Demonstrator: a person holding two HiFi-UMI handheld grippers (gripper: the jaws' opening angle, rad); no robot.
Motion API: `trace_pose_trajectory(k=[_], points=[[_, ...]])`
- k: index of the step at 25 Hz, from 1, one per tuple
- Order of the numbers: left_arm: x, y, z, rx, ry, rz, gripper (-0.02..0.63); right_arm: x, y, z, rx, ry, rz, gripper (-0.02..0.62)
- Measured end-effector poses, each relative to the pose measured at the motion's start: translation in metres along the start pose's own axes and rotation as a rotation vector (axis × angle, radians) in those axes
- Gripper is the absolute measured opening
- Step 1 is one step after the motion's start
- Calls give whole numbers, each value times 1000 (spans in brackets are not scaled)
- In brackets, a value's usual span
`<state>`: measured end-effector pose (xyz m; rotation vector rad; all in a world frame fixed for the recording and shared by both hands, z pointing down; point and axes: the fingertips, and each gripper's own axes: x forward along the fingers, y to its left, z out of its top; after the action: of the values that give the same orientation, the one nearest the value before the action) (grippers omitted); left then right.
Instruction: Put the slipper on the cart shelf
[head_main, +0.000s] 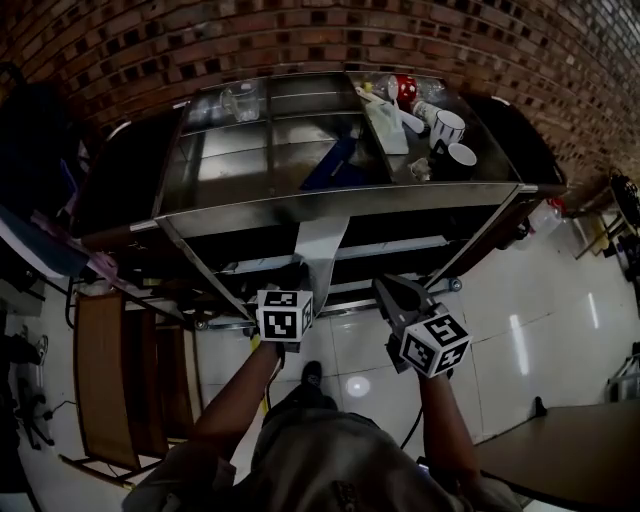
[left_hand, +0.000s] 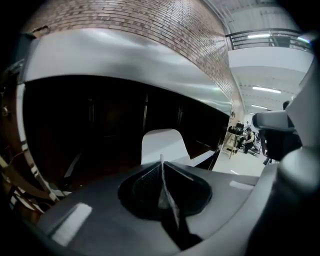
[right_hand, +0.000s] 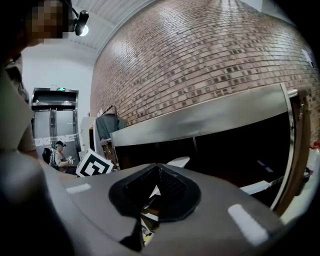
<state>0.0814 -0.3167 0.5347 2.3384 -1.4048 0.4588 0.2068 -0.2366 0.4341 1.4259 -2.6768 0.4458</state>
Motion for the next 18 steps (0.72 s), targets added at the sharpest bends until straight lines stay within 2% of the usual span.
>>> trace_pose_trajectory(k=[4, 9, 18], points=[[44, 8, 5, 41, 12, -28, 20, 13, -15, 5, 1, 6, -45, 0], [89, 20, 4, 77, 25, -12, 20, 19, -29, 6, 8, 14, -97, 0], [135, 23, 10, 75, -7, 24, 26, 17, -47, 6, 15, 6, -175, 0]])
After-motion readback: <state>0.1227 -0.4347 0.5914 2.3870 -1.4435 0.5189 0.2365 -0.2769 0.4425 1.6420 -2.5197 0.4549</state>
